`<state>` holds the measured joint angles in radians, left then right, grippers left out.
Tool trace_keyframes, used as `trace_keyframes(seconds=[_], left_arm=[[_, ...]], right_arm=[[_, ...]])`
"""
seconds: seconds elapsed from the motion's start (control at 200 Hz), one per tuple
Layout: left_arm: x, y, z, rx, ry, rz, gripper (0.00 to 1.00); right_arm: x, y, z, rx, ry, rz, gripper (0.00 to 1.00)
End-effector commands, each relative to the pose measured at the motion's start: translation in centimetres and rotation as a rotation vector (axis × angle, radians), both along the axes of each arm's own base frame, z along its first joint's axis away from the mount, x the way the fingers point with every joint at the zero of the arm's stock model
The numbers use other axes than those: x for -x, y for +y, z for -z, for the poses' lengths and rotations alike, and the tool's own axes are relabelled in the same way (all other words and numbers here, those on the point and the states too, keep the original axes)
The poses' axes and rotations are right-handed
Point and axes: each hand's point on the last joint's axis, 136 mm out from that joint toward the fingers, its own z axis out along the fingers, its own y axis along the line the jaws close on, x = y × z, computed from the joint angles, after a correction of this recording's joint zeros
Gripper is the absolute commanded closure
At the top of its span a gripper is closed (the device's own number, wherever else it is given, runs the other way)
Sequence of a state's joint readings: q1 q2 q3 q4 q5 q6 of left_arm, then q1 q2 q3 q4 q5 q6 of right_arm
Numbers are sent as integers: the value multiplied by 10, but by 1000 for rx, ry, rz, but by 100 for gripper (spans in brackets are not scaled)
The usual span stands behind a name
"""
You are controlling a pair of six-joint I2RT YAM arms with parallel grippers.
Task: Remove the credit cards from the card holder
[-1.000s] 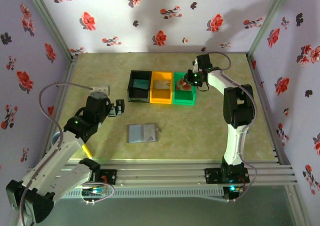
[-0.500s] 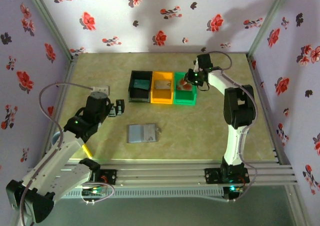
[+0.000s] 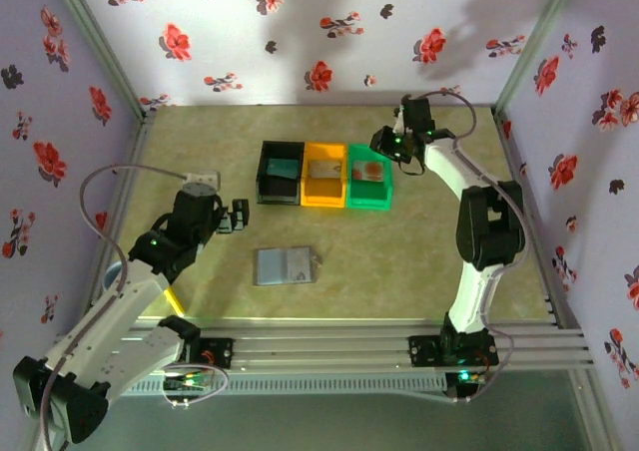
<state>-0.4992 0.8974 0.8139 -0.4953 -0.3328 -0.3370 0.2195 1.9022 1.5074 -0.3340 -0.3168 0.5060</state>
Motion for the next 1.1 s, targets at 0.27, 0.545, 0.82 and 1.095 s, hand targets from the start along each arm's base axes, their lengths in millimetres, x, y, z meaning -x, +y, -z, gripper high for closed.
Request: trace_keyframes(seconds=[0.27,0.545,0.82,1.095], left_arm=[[8,-21,0,31,86,134,0],[13,-34,-7,127,104,158,0],[27,-53,19,267,331,102,0],[48,-76,60,496,456,22,0]], right_arm=[[60,21,-62,-75,-171,-47,26],[142,62,-52,-61,-191,-176,1],[215,100,-19,-96,-129,-279,1],[257,125,21,-150,-22,-317,4]])
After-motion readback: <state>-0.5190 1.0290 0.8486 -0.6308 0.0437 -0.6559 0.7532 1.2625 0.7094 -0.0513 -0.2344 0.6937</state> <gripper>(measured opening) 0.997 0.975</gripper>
